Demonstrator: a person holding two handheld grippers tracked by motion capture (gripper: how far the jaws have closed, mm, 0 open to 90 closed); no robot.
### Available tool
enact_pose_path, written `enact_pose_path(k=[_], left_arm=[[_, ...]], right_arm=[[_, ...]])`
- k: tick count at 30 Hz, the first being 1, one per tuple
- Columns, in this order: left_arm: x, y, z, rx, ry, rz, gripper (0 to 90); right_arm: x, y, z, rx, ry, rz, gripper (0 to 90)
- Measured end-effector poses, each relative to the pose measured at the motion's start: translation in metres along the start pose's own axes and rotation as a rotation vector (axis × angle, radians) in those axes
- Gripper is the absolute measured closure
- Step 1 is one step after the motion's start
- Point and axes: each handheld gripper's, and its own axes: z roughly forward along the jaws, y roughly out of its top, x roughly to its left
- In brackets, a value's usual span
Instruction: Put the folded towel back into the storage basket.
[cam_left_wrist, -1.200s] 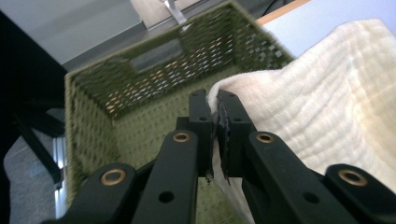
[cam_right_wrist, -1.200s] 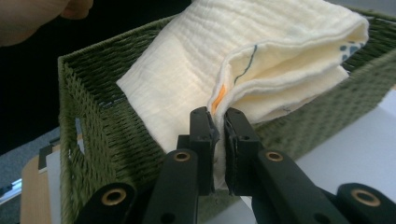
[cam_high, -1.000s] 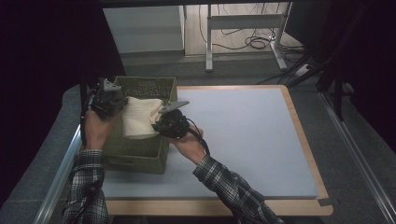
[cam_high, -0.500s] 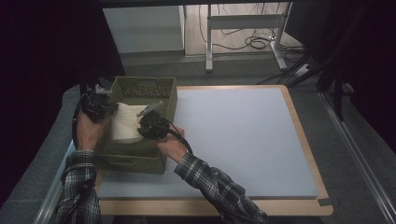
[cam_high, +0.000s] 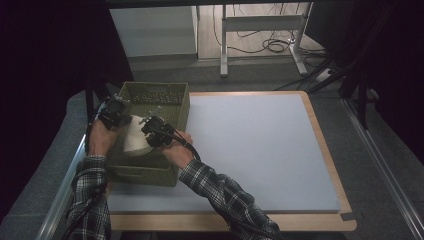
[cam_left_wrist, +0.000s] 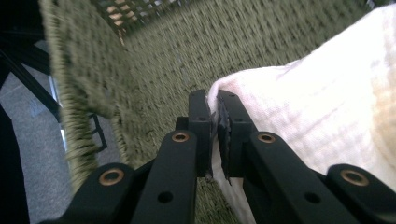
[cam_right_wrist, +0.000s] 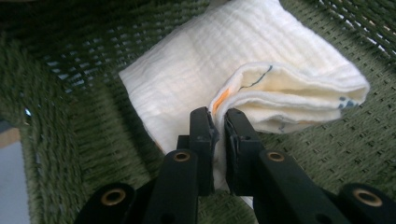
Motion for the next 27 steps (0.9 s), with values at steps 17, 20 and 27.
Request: enact_pose_path(k=[17, 20, 27], left_arm=[[-0.008, 0.008, 0.018, 0.053, -0.005, -0.008, 60.5], [-0.006, 0.007, 0.014, 0.028, -0.012, -0.032, 54.8], [-0.007, 0.004, 0.008, -0.020, -0.022, -0.076, 42.5]], right_arm=[[-0.006, 0.001, -0.003, -0.007, 0.019, 0.002, 66.9], [-0.008, -0.002, -0.008, -0.025, 0.019, -0.008, 63.5], [-0.017, -0.010, -0.023, -0.082, 0.018, -0.013, 55.6]])
